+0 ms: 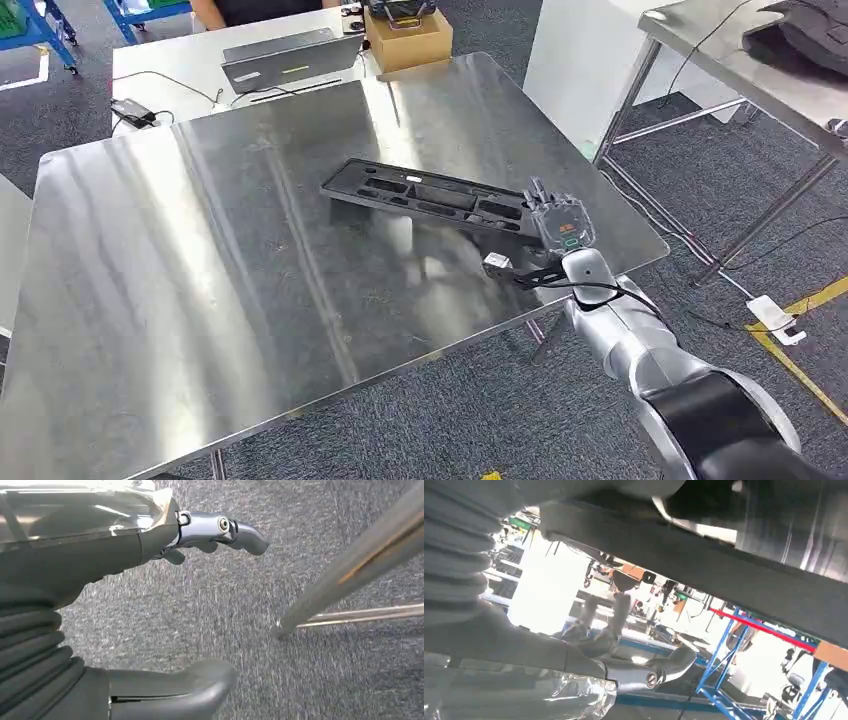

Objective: Take the parts from the cabinet and place them on the table.

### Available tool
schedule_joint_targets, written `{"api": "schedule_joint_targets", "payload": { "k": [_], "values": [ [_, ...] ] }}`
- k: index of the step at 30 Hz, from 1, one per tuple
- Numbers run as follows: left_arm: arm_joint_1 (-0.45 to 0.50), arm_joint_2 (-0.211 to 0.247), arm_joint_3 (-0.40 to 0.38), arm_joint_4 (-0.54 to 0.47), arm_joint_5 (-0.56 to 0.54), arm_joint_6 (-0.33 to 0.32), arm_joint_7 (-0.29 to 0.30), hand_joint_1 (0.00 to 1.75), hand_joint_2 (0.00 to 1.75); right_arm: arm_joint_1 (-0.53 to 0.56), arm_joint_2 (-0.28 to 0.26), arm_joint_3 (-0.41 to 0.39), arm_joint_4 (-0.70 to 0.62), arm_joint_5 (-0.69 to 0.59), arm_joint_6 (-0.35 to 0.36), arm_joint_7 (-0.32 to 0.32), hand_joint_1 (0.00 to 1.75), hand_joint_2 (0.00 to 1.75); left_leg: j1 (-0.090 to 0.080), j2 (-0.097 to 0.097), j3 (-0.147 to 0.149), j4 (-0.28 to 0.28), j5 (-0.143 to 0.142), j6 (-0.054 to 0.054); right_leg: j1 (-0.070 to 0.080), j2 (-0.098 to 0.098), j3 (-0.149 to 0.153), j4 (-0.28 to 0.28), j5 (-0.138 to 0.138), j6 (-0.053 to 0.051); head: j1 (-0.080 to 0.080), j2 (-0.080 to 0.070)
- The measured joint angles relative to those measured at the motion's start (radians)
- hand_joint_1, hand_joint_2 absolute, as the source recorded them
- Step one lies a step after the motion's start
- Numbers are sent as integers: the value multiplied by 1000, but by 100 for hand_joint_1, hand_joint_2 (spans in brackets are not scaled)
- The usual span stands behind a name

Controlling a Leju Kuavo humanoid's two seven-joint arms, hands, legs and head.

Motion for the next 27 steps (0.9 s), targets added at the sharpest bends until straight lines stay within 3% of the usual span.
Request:
{"api": "schedule_joint_targets", "payload": {
  "k": [1, 4, 5, 6, 7, 9, 10, 11, 12, 13, 14, 15, 16, 17, 18, 22, 24, 27],
  "values": [
    [-1, 2, 0, -1, 0, -3, 3, 0, 0, -2, 2, 0, 0, 1, 0, 2, 0, 0, -6, -1, -7, 14, -8, -7, 6, 3, 8, -8, 4, -13, -1, 0],
    [-3, 0, 0, -2, 0, -5, 4, 0, 0, 4, 5, 0, 0, 1, -1, 4, 0, 0, -1, 0, -7, 11, -8, -14, 8, 4, 5, -7, 6, -30, -1, 0],
    [-4, 1, 0, -3, 0, -6, 4, 0, 0, 4, 6, -1, 0, 2, -2, 5, 0, 0, 1, 0, -8, 14, -12, -19, -4, 4, 9, -11, 9, -38, -1, 0],
    [-4, 0, 0, -3, -1, -6, 3, 0, 0, 4, 6, -1, 0, 2, -3, 5, 0, 0, 4, 1, -19, 32, -29, -27, -3, 4, 12, -12, 8, -40, -2, 0],
    [-6, 1, 0, -3, -2, -8, 3, 0, 0, 4, 6, -1, 0, 3, -4, 6, 0, 0, 7, 1, -40, 85, -63, -35, -4, 3, 14, -12, 7, -49, -4, 0],
    [-6, 2, 0, -3, -3, -22, 3, 0, 0, 9, 6, -5, -1, 4, -5, 3, 0, 0, 14, 3, -117, 245, -136, -47, -4, 3, 13, -12, 7, -49, -4, 0],
    [-6, 0, 0, -3, -3, -26, 4, 0, 0, 17, 6, -11, -6, 3, -6, -8, 0, 0, 17, 4, -151, 312, -154, -50, -4, 3, 13, -11, 6, -49, -4, 0],
    [-6, 0, 0, -3, -4, -32, 3, 0, 0, 26, 7, -21, -14, 0, -7, -29, 0, 0, 18, 4, -161, 326, -148, -51, -4, 3, 14, -11, 6, -49, -4, 0],
    [-6, 0, 0, -3, -5, -37, 1, 0, 0, 35, 10, -36, -28, -15, -10, -61, 0, 0, 20, 5, -150, 296, -121, -51, -4, 3, 15, -11, 6, -49, -4, 0],
    [-6, 0, 0, -3, -4, -42, -3, 0, 0, 48, 15, -55, -49, -48, -21, -118, 0, 0, 23, 5, -118, 230, -80, -50, -4, 4, 16, -11, 6, -48, -4, 0],
    [-7, 1, 0, -5, -3, -43, -8, 0, 0, 68, 23, -86, -95, -99, -28, -182, 0, 0, 24, 5, -65, 126, -32, -47, -5, 5, 18, -11, 6, -48, -4, 0],
    [-7, 1, 0, -5, -3, -44, -10, 0, 0, 82, 28, -109, -131, -122, -26, -202, 0, 0, 25, 6, -22, 44, -3, -43, -4, 6, 19, -11, 5, -47, -4, 0],
    [-10, 0, 0, -5, -3, -45, -11, 0, 0, 91, 33, -132, -164, -132, -24, -211, 0, 0, 18, 5, -10, 17, -21, -41, 6, 7, 15, -10, 3, -41, -4, 0],
    [-10, -1, 0, -5, -3, -46, -13, 0, 0, 95, 38, -148, -188, -138, -24, -220, 0, 0, 16, 3, -13, 18, -19, -37, 5, 7, 12, -10, 4, -37, -2, 0],
    [-9, -3, 0, -5, -3, -46, -13, 0, 0, 106, 40, -160, -208, -157, -24, -236, 0, 0, 18, 3, -3, 14, -15, -41, 18, 6, 9, -7, -4, -40, -2, 0],
    [-7, -6, 3, -5, -2, -42, -19, 0, 0, 186, 56, -219, -348, -329, -39, -376, 0, 0, 0, -6, -7, 15, -11, -29, 7, 0, 16, -14, 4, -29, -2, 0],
    [-6, -6, 9, -5, -5, -35, -20, 0, 0, 262, 71, -246, -526, -450, -54, -452, 0, 0, 0, -8, -8, 15, -11, -26, 6, -1, 18, -19, 6, -27, -2, 0],
    [1, -8, 10, -5, -12, -27, -24, 0, 0, 380, 83, -259, -782, -511, -91, -505, 0, 0, -2, -8, -8, 15, -13, -21, 5, -1, 20, -23, 6, -27, -2, 0]
  ]
}}
